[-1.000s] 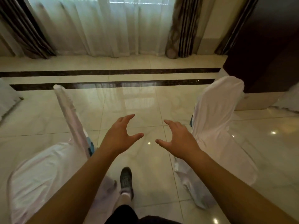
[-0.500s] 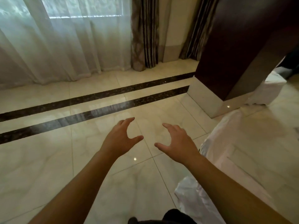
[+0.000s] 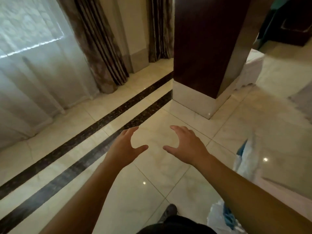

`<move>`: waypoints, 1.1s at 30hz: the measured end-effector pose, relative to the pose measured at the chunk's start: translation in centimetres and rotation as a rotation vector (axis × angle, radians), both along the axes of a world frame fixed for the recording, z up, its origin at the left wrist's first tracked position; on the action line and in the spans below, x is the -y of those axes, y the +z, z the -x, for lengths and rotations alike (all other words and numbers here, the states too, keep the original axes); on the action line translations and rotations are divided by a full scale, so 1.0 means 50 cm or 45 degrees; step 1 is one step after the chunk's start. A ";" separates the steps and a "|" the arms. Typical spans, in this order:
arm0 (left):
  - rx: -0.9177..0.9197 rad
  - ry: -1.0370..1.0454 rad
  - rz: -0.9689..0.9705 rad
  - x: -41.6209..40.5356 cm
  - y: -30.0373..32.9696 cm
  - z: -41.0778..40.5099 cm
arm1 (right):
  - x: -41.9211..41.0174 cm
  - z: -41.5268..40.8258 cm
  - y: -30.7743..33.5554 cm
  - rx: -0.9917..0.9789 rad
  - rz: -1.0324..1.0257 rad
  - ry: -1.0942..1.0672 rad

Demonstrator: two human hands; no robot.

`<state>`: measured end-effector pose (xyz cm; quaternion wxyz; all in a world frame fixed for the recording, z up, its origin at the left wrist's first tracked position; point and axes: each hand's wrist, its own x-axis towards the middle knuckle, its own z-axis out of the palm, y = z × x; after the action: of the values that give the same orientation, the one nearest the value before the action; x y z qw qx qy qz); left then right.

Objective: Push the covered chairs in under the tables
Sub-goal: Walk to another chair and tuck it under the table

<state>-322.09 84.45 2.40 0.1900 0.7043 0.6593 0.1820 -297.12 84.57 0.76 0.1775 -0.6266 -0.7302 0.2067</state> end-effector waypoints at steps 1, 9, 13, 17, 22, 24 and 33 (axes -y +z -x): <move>-0.016 -0.014 0.003 -0.029 0.004 -0.002 | -0.020 -0.004 0.003 0.014 -0.008 -0.004; -0.058 -0.549 0.017 -0.444 0.008 -0.287 | -0.193 -0.234 0.041 0.100 0.012 -0.574; -0.030 -0.894 0.032 -0.558 -0.020 -0.477 | -0.170 -0.354 0.046 0.139 0.067 -0.885; 0.001 -1.323 0.029 -0.621 -0.037 -0.691 | -0.117 -0.432 0.043 0.141 0.118 -1.309; 0.052 -1.881 0.116 -0.630 -0.045 -0.902 | -0.061 -0.427 0.046 0.149 0.176 -1.846; 0.068 -2.085 0.153 -0.616 -0.046 -0.957 | -0.039 -0.401 0.049 0.143 0.227 -2.044; -0.156 -2.707 0.173 -0.463 -0.044 -1.017 | 0.050 -0.211 0.028 0.029 0.320 -2.730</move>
<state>-271.22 107.60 0.20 0.2567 0.9139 -0.2764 -0.1501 -286.57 82.08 2.16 0.1936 -0.9551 0.2239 0.0110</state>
